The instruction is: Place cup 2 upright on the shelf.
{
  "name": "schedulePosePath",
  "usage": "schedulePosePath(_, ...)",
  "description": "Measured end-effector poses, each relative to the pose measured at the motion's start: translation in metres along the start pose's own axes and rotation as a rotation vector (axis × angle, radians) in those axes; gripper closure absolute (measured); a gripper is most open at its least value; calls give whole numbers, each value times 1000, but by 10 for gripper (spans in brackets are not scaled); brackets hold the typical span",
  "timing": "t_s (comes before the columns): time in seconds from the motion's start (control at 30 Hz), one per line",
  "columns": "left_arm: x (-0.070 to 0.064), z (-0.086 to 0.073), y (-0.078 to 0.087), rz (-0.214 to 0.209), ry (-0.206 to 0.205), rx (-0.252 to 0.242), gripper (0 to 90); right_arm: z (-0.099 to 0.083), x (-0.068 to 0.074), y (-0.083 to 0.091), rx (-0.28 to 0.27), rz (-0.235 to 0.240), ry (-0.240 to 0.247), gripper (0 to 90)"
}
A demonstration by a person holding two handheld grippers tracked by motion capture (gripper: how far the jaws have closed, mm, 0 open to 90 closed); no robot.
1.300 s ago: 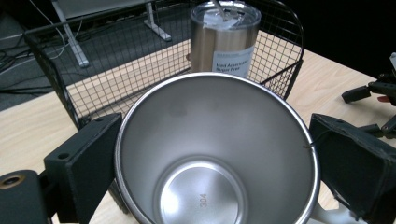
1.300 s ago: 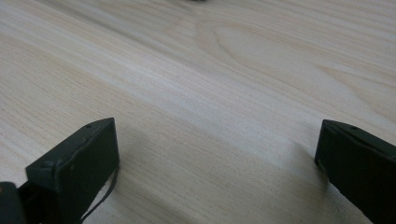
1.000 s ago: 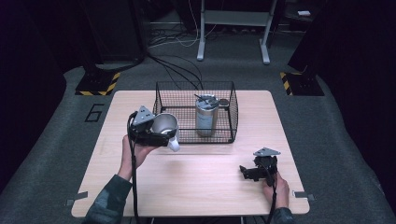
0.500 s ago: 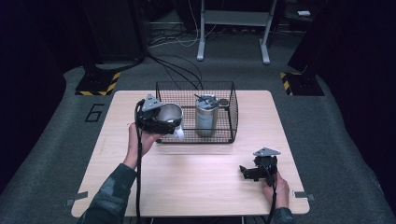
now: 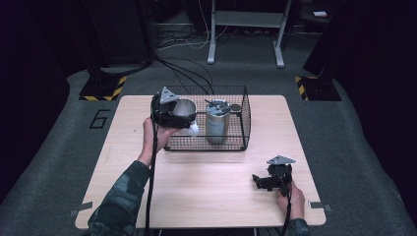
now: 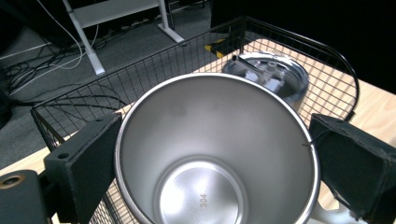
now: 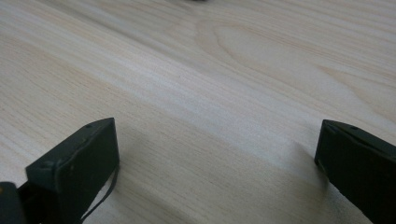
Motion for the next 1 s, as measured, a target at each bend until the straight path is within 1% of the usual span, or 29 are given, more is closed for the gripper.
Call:
schedulePosePath(0.03,2,1,-4,5,16,-7,62,0,0,0,0,-1,1,0)
schedulePosePath(0.1,3,1,-6,10,17,-8,62,0,0,0,-1,2,-3,0)
schedulePosePath(0.13,4,1,-8,16,7,-1,62,0,0,0,-1,1,-2,0)
schedulePosePath(0.2,5,0,-15,25,7,5,62,0,0,0,-1,1,-2,0)
schedulePosePath(0.23,5,0,-15,25,7,5,62,0,0,0,-1,1,-2,0)
schedulePosePath(0.27,5,-1,-17,30,14,0,62,0,0,0,0,0,1,0)
schedulePosePath(0.33,8,0,-20,37,19,9,61,0,0,0,-1,1,-2,0)
schedulePosePath(0.4,10,0,-22,40,25,6,61,0,0,0,-1,1,-2,0)
schedulePosePath(0.43,12,1,-23,42,36,1,62,0,0,0,-1,1,-1,0)
schedulePosePath(0.47,14,2,-25,55,37,1,62,0,0,0,-1,1,-1,0)
schedulePosePath(0.5,14,2,-25,55,37,1,62,0,0,0,0,0,0,0)
schedulePosePath(0.53,15,2,-28,70,35,5,62,0,0,0,0,-1,0,0)
schedulePosePath(0.63,17,2,-31,71,44,6,62,0,0,0,-1,2,-2,0)
schedulePosePath(0.73,20,1,-37,79,52,13,61,0,0,0,-1,2,-2,0)
schedulePosePath(0.87,21,-2,-48,92,47,39,62,0,0,0,-1,2,-2,0)
schedulePosePath(1.0,23,-5,-55,102,52,52,62,0,0,0,-1,1,-1,0)
Point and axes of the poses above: each handheld gripper's, and its own axes: y roughly backward along the jaws, z roughly out of its top, x roughly to its left, the point moved 2 cm from there along -y, roughly forward along the jaws, and after that the axes turned 3 degrees about -x, right-handed, at the moved point
